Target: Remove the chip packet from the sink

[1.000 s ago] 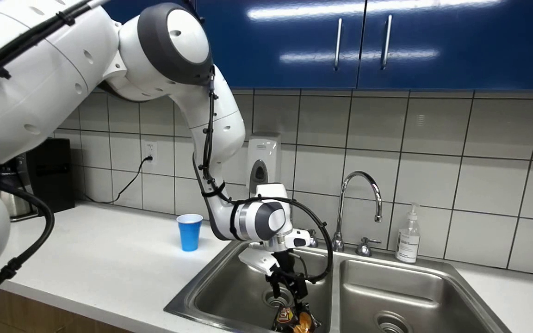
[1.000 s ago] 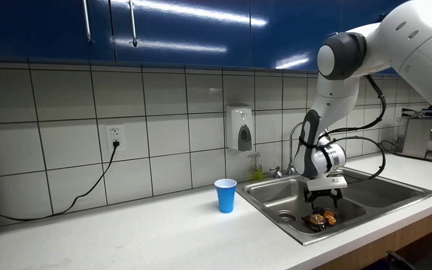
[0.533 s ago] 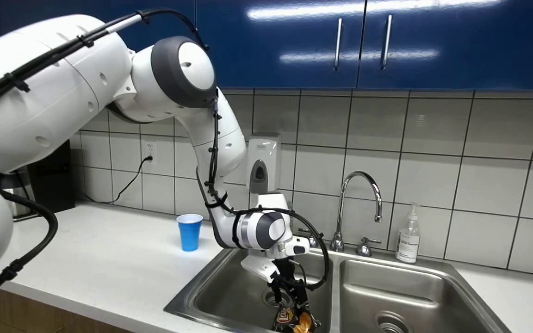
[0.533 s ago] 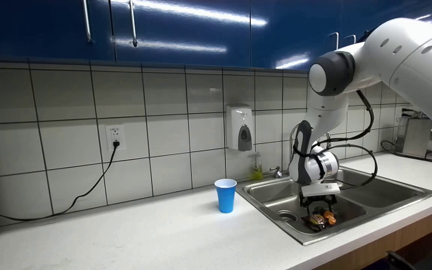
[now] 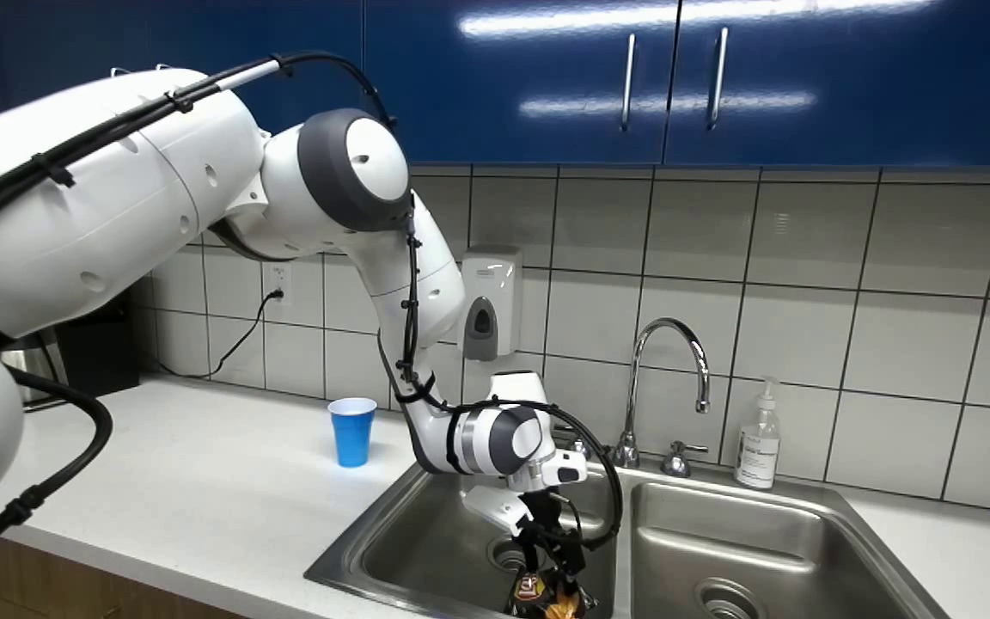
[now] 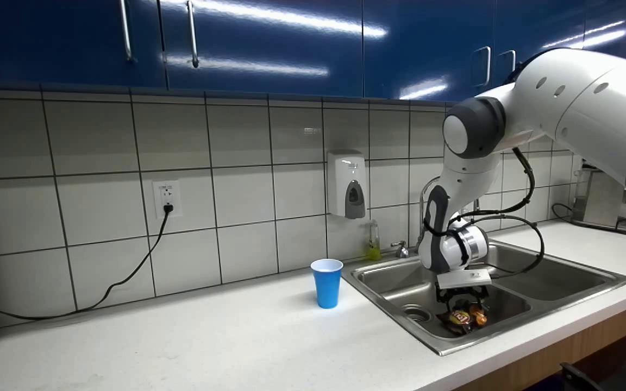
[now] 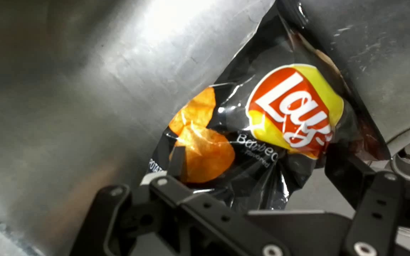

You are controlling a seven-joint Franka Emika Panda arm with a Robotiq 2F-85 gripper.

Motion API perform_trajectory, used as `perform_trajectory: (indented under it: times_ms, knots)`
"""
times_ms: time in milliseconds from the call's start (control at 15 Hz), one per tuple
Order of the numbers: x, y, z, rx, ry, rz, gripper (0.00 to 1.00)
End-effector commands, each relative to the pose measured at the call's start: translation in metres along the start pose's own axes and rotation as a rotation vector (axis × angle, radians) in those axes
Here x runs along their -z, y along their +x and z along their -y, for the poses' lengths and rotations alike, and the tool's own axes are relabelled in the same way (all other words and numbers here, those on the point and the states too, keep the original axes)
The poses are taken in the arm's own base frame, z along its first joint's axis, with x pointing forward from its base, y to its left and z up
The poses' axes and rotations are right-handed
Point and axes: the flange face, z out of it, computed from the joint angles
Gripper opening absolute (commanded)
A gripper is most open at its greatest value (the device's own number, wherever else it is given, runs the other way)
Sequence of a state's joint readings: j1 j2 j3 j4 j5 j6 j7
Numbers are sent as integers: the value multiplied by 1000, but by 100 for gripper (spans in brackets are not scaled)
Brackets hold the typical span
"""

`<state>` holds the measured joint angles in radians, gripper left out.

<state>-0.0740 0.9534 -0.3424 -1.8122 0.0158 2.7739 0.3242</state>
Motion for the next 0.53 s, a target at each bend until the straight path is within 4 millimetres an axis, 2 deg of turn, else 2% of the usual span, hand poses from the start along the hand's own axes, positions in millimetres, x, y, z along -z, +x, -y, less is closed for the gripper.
perform_trajectory:
  times_ms: [0,67,133,200,467]
  knots:
    - [-8,8,3,-23,-15,15,100]
    - [-10,8,4,-19,-16,16,100]
    - [-11,8,5,-19,-17,15,75]
    - [-12,9,5,-17,-17,14,74]
    - [-14,10,7,-14,-18,9,42]
